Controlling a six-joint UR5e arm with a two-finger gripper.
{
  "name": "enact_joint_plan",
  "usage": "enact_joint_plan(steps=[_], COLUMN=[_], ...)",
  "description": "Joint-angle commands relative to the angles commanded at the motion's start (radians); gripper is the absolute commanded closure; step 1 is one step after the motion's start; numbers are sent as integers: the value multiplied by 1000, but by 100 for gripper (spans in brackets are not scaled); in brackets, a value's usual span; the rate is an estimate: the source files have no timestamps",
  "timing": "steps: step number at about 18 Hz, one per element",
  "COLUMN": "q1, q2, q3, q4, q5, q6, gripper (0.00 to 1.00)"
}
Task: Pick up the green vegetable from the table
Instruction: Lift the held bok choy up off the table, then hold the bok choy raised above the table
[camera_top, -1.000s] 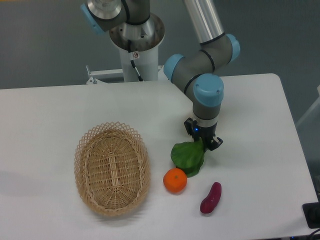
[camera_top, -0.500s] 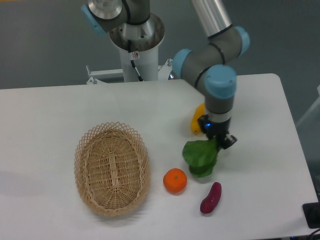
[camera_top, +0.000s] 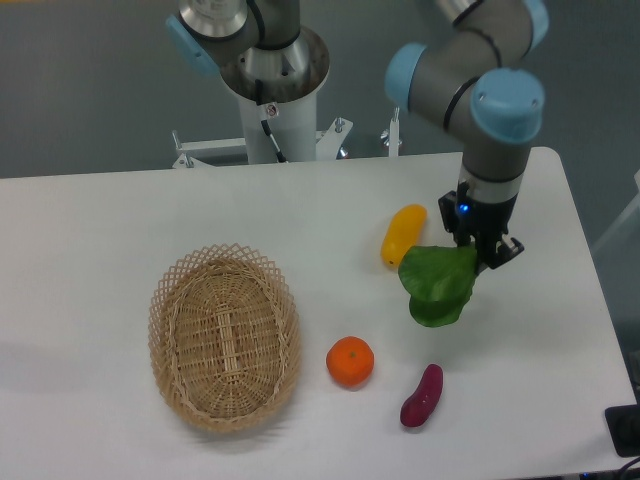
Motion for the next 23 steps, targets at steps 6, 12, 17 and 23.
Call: enact_joint_plan(steps=[6, 12, 17, 23], q1=[26, 21, 18, 15], q2=[29, 31, 31, 29], q3=[23, 23, 23, 23], q4=[-63, -63, -62, -59], q5=[-22, -23, -23, -23], q6=[-3, -3, -8, -29], gripper=[58, 58, 58, 58])
